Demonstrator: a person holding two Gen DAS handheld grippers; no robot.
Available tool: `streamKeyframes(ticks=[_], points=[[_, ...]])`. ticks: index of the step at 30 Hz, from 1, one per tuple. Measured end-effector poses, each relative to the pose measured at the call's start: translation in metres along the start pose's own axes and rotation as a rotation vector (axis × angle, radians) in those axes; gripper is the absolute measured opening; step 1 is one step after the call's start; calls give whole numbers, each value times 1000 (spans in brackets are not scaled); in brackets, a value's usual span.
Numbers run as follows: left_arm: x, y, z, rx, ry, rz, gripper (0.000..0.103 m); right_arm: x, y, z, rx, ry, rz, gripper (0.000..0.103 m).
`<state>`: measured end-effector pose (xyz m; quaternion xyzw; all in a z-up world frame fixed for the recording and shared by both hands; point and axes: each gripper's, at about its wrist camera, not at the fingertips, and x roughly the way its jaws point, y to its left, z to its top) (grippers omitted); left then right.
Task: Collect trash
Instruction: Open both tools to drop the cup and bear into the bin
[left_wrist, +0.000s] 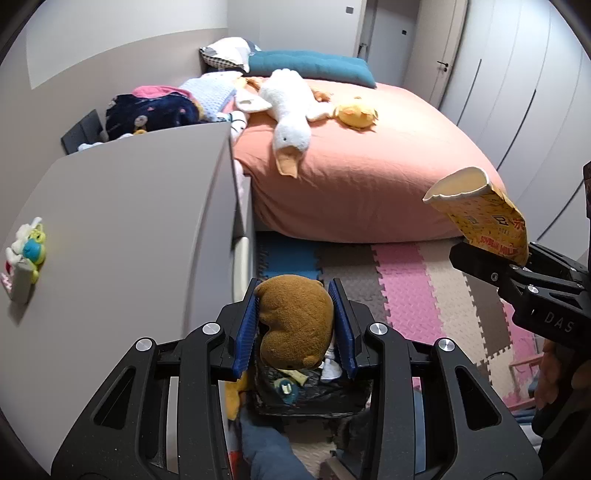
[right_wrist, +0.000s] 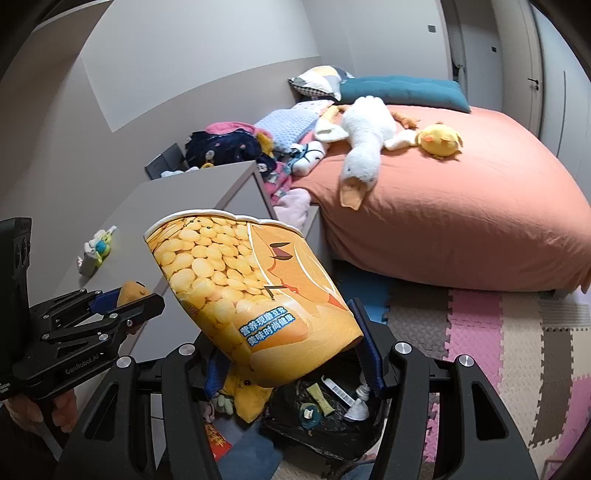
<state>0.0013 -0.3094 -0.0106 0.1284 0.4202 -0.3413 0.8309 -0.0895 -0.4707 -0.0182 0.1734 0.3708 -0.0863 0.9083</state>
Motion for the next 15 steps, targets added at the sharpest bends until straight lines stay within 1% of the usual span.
streamKeyframes(ticks=[7,15], points=[[15,-19,-5,33,33,-32,37,1,-15,-5,27,13,-28,59],[22,-27,-8,48,48,-45,37,8,-19,-4,39,27,-36,59]])
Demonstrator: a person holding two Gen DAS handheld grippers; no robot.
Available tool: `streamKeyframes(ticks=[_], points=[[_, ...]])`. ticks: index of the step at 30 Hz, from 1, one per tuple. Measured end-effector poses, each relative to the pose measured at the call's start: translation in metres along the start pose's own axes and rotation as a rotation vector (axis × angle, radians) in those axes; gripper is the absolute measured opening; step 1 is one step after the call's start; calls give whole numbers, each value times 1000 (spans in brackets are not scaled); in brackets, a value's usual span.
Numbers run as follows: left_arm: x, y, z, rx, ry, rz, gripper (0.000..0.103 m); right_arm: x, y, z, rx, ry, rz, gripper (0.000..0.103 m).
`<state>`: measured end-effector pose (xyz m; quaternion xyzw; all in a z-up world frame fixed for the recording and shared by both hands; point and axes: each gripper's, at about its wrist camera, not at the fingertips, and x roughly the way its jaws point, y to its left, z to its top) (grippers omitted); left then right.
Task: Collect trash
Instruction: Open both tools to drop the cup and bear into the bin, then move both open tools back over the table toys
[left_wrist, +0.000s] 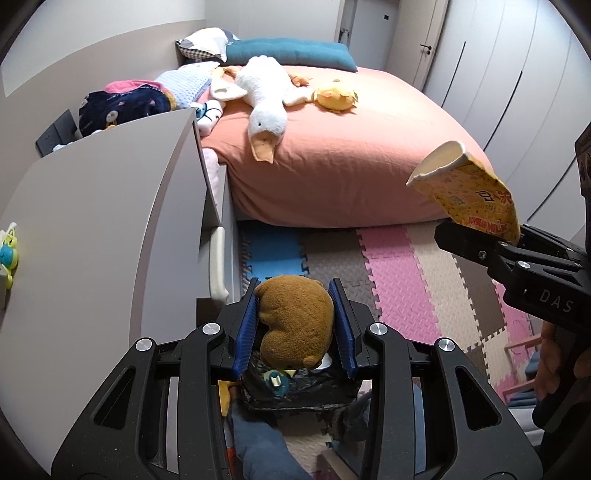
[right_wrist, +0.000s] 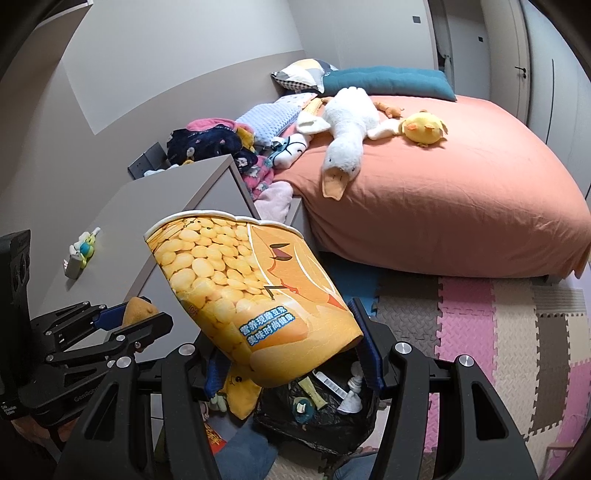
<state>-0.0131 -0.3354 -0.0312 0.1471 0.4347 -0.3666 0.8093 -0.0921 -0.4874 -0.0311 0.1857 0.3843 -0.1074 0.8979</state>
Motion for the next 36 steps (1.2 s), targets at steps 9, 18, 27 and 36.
streamKeyframes(ticks=[9,18,27,36], points=[[7,6,-4,-3,39,46,95,9,0,8,5,21,-12,64],[-5,19,-2,-37,1,65,97,-1,4,14,-8,-26,-18,74],[-8,18,-6,-28,-7,75,97,0,5,13,-9,-19,-10,74],[-15,38,-10,-55,-9,107,97,8,25,13,-36,-12,22,74]])
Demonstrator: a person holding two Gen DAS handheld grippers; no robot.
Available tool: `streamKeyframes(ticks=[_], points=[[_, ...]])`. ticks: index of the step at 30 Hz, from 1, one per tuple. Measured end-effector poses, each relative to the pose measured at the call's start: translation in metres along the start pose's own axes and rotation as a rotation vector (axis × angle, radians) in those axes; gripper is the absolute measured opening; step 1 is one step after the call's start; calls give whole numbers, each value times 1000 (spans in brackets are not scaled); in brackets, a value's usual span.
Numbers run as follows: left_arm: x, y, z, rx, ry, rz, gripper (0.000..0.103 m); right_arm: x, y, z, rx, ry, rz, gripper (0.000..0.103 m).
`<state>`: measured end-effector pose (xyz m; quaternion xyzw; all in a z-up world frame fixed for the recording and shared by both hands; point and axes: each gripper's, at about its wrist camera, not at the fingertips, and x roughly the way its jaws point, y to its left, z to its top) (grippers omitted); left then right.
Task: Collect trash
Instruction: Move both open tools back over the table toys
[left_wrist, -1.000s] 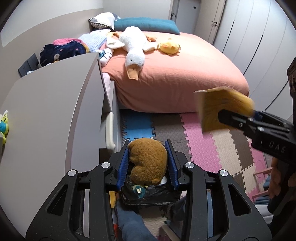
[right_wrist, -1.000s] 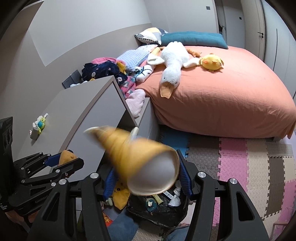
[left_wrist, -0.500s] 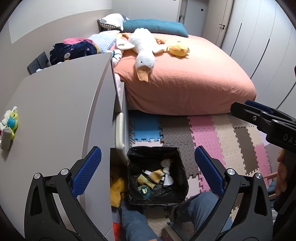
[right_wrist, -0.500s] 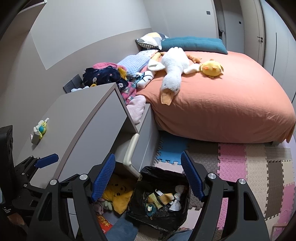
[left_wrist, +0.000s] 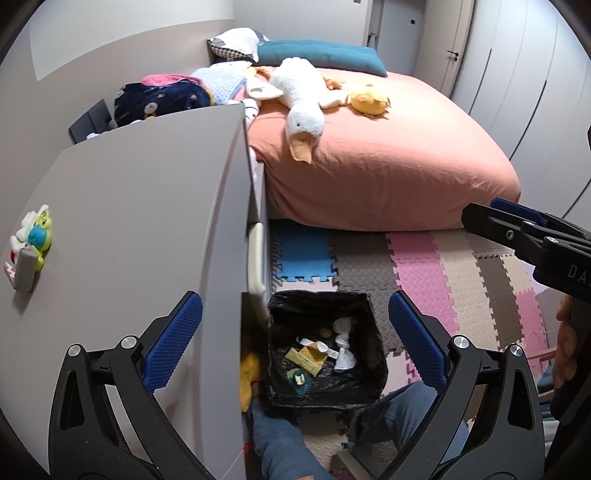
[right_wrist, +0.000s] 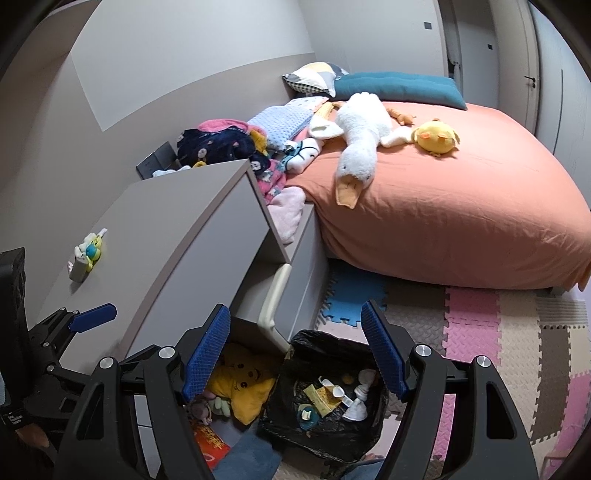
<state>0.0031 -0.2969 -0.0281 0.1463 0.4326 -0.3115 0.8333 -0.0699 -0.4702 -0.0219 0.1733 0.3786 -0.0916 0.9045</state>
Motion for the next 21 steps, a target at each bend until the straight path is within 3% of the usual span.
streamKeyframes(ticks=[21], points=[[-12,89,-17,-133,-7,111,97,39,79,12,-99,47,109,74]])
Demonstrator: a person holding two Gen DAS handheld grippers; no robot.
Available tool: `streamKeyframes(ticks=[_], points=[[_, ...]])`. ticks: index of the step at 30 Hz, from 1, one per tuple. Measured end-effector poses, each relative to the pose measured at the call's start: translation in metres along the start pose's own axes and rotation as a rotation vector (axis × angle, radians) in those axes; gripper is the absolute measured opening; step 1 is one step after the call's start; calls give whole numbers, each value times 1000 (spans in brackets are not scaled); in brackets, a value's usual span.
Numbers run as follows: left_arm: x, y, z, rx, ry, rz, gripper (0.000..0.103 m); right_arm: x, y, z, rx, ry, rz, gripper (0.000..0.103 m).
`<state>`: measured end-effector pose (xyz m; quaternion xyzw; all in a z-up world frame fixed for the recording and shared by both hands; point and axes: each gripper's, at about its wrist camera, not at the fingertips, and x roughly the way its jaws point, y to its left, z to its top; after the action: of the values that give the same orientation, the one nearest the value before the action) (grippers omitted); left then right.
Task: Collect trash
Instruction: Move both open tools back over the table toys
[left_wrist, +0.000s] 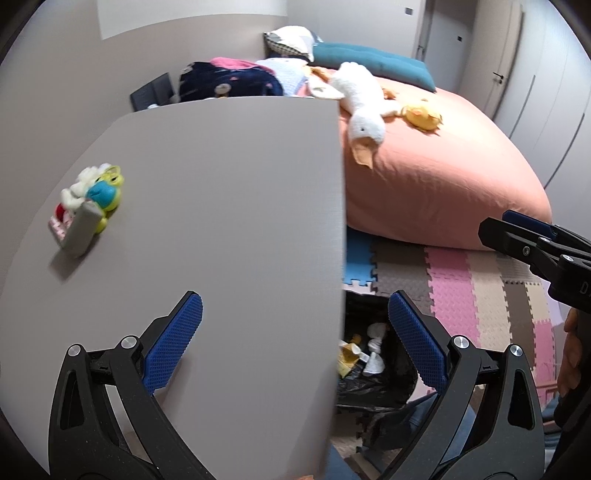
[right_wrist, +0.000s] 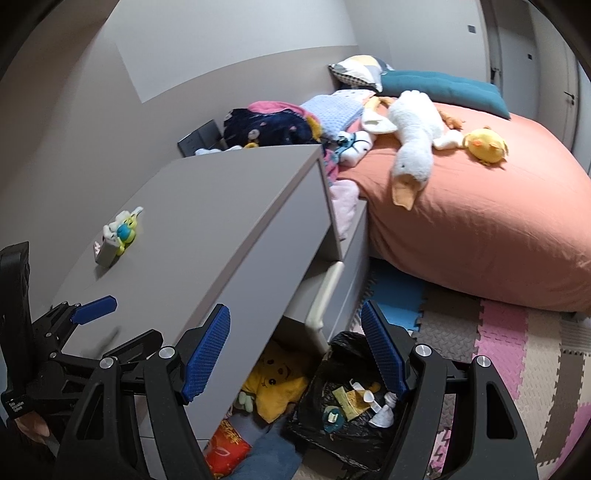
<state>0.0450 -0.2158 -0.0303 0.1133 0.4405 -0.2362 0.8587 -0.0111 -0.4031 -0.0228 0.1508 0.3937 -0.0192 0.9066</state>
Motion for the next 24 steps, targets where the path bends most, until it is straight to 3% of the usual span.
streamKeyframes(ticks=[24], points=[[3,107,-1,-146,-31,118,97,60,79,26,-107,70,97,74]])
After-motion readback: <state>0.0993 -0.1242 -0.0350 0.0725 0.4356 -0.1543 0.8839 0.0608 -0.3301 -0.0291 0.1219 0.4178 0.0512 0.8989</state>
